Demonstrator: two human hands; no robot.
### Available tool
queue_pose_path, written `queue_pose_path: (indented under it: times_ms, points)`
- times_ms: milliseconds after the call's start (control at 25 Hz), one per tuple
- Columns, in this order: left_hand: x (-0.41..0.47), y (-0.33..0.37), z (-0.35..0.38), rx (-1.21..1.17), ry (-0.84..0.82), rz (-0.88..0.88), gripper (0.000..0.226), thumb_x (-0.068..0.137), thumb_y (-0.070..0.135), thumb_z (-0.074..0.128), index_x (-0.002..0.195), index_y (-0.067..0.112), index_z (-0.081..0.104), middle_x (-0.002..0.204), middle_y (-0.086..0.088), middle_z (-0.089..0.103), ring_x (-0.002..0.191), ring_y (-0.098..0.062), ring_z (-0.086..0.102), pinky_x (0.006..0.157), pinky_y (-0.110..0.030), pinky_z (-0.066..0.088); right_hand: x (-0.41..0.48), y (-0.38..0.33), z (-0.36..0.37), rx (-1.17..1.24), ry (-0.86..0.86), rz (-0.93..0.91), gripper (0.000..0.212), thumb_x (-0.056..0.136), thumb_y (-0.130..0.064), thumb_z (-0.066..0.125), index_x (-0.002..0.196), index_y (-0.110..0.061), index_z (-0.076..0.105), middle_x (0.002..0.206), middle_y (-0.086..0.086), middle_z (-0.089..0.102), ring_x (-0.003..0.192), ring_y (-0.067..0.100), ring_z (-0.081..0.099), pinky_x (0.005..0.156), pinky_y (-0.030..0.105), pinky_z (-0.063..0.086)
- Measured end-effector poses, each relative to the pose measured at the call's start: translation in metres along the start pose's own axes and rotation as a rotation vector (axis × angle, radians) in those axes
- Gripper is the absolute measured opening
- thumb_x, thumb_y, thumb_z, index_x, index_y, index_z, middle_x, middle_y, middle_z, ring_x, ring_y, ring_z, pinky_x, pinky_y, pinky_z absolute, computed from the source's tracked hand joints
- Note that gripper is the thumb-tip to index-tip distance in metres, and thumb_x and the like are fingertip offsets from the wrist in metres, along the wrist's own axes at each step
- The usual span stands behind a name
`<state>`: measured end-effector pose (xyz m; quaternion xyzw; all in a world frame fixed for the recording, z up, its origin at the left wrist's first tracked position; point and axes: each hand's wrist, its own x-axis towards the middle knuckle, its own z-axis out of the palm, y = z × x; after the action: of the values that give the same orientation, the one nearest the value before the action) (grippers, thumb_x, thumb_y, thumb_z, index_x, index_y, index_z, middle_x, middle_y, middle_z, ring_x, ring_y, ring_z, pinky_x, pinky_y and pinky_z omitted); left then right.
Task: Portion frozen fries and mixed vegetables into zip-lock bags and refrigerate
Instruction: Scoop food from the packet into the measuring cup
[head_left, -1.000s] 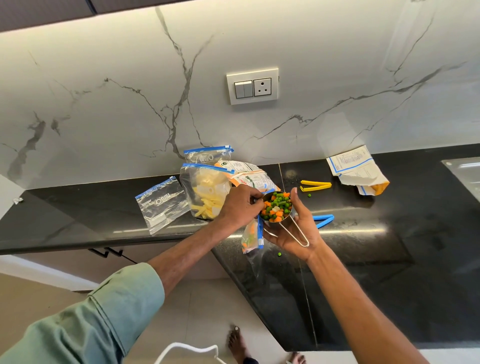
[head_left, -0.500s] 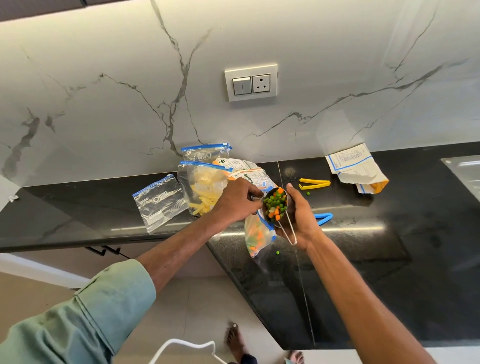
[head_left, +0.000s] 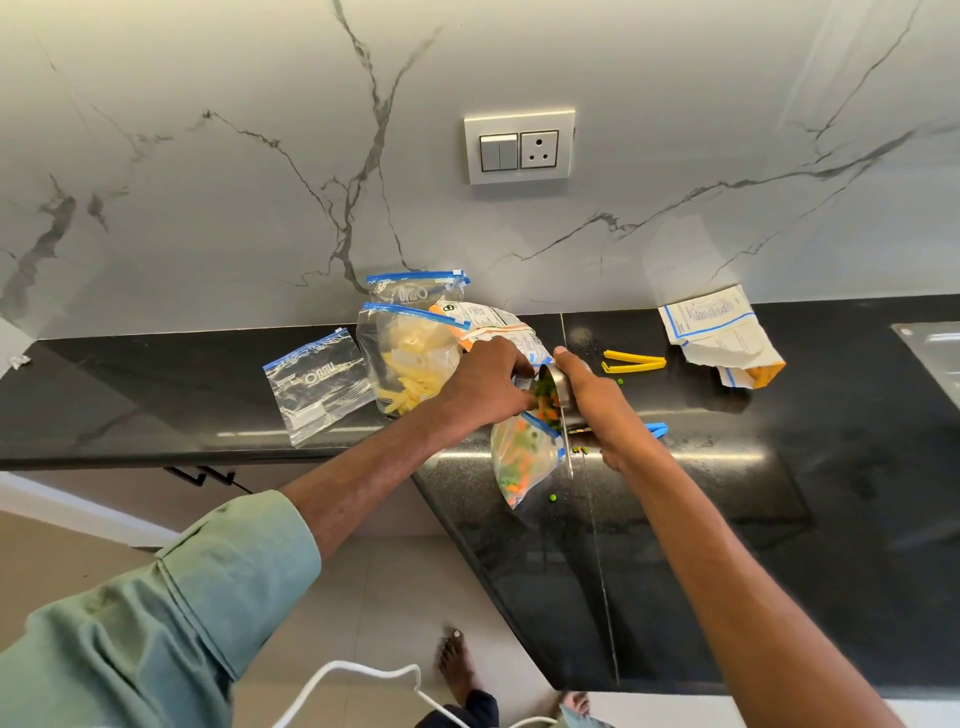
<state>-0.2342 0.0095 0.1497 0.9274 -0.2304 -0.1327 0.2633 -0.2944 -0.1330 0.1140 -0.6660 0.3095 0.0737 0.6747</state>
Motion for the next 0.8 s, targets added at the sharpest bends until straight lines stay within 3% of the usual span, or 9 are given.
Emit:
queue_pose_path:
  times_ms: [80,160,280,440,800]
  points:
    - [0.001,0.001,-0.001,-0.004,-0.006,0.009,0.04,0.077,0.015,0.083,0.116,0.008,0.076,0.11,-0.008,0.076,0.096,-0.021,0.071,0.089,-0.039,0.059,0.006,-0.001,0.0,-0.103,0.039,-0.053,0.066,0.094,-0.071,0.055,0.105,-0.01,0.075,0.099,0.011,0.078,0.084,0.025,0.075,0.07,0.035,0.058]
    - [0.002,0.001,0.0,-0.045,-0.011,0.003,0.029,0.075,0.014,0.083,0.104,0.009,0.078,0.094,-0.004,0.076,0.081,-0.018,0.071,0.079,-0.038,0.062,0.009,-0.002,0.003,-0.276,0.112,-0.135,0.074,0.091,-0.078,0.05,0.107,-0.01,0.073,0.102,0.009,0.077,0.088,0.025,0.074,0.079,0.041,0.06]
    - [0.002,0.003,0.0,-0.095,-0.002,-0.017,0.012,0.075,0.012,0.08,0.078,0.02,0.074,0.072,0.003,0.07,0.065,-0.013,0.065,0.063,-0.031,0.057,0.011,-0.004,0.009,-0.547,0.269,-0.2,0.08,0.088,-0.084,0.041,0.124,-0.016,0.062,0.119,0.008,0.068,0.105,0.03,0.066,0.086,0.042,0.05]
    - [0.008,0.0,0.003,-0.115,0.022,-0.053,0.022,0.071,0.012,0.08,0.093,0.012,0.079,0.083,0.001,0.075,0.077,-0.014,0.07,0.072,-0.034,0.061,0.014,-0.012,0.012,-0.683,0.334,-0.252,0.077,0.09,-0.081,0.041,0.127,-0.016,0.06,0.125,0.013,0.064,0.108,0.034,0.062,0.081,0.04,0.042]
    - [0.004,-0.013,0.009,-0.141,0.053,-0.04,0.013,0.078,0.015,0.077,0.09,0.011,0.08,0.078,-0.004,0.076,0.071,-0.016,0.072,0.07,-0.045,0.061,0.007,-0.012,0.019,-0.765,0.35,-0.272,0.074,0.096,-0.076,0.04,0.133,-0.014,0.058,0.129,0.015,0.06,0.111,0.032,0.06,0.081,0.038,0.04]
